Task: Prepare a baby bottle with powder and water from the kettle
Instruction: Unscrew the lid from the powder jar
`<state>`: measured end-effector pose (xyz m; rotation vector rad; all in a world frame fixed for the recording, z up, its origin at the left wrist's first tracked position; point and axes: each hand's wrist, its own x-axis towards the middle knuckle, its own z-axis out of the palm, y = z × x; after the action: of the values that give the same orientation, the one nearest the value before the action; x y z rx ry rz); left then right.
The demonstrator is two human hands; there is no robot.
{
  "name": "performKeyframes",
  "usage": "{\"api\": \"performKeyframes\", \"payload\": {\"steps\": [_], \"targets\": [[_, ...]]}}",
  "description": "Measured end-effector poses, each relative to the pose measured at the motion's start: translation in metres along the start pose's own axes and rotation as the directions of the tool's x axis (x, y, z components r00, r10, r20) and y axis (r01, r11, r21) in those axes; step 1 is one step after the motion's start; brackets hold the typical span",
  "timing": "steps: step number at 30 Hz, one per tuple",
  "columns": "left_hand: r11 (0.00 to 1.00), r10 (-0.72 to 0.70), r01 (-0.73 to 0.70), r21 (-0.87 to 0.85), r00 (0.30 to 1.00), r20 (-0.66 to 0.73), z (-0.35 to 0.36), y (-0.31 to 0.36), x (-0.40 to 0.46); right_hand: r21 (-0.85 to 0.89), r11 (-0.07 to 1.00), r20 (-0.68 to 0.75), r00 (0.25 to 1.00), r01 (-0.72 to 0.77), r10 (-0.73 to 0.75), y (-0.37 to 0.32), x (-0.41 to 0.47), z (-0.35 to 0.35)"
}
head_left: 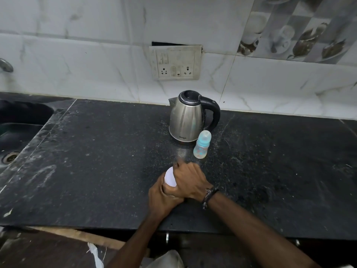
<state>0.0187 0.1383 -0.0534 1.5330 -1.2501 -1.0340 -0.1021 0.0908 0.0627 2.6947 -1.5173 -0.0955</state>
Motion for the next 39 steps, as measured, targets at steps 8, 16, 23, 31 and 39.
{"api": "performKeyframes", "payload": {"steps": [8, 16, 23, 31, 39], "targets": [[0.997, 0.070, -0.070, 0.020, 0.997, 0.014, -0.004, 0.003, 0.002, 0.171, 0.955, 0.224, 0.934, 0.244, -0.279, 0.019, -0.004, -0.025], [0.998, 0.026, -0.026, 0.053, 1.000, 0.006, -0.002, 0.001, 0.004, -0.079, 0.994, 0.087, 0.992, -0.081, 0.088, -0.019, 0.001, -0.034], [0.997, 0.002, -0.003, 0.077, 1.000, 0.007, 0.000, -0.009, 0.006, 0.193, 0.970, 0.342, 0.917, 0.148, -0.208, -0.005, 0.003, -0.047], [0.998, 0.045, -0.045, 0.032, 0.999, 0.011, 0.000, 0.001, 0.002, -0.072, 0.988, 0.075, 0.987, -0.134, 0.140, -0.025, -0.001, -0.030], [0.994, 0.083, -0.084, 0.066, 0.996, 0.008, -0.002, -0.007, 0.005, 0.144, 0.982, 0.303, 0.940, 0.118, -0.158, -0.003, 0.001, -0.035]]}}
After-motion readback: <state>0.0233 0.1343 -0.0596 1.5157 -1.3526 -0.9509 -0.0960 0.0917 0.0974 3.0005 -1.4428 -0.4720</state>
